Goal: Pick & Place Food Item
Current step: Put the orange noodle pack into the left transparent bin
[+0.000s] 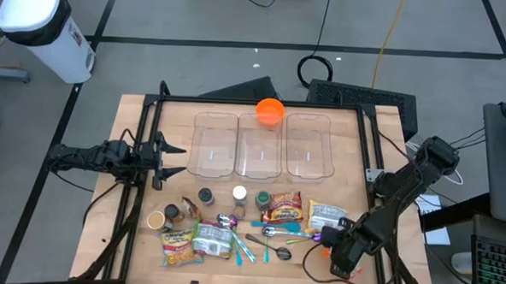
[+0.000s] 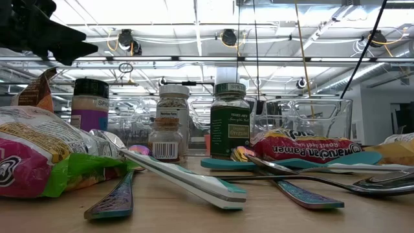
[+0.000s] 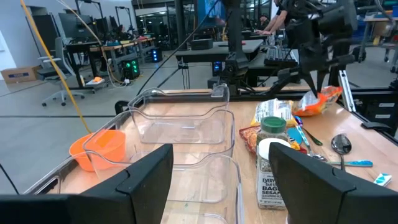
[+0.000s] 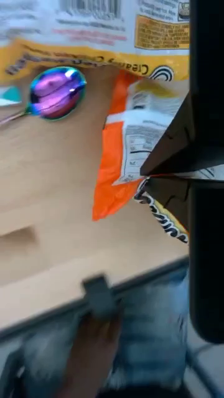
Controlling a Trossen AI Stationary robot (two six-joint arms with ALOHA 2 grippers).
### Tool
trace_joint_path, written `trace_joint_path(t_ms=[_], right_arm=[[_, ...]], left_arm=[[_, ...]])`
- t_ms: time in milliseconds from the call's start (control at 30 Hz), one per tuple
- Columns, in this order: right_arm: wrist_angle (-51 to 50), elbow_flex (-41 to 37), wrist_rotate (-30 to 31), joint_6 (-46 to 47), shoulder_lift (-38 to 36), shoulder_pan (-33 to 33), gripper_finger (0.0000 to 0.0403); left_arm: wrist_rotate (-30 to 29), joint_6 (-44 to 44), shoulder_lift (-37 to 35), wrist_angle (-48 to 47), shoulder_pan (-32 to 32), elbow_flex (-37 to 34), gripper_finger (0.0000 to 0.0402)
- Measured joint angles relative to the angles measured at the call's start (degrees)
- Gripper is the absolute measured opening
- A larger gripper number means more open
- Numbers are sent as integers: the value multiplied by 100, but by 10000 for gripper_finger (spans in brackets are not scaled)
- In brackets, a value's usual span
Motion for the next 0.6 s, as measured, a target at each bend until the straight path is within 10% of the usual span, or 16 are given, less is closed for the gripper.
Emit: trace_joint_path(t_ms=[600], right_arm=[[761,0,1495,-3045,-1712,-774,1]], left_arm=[[0,0,2,0,-1,0,271]])
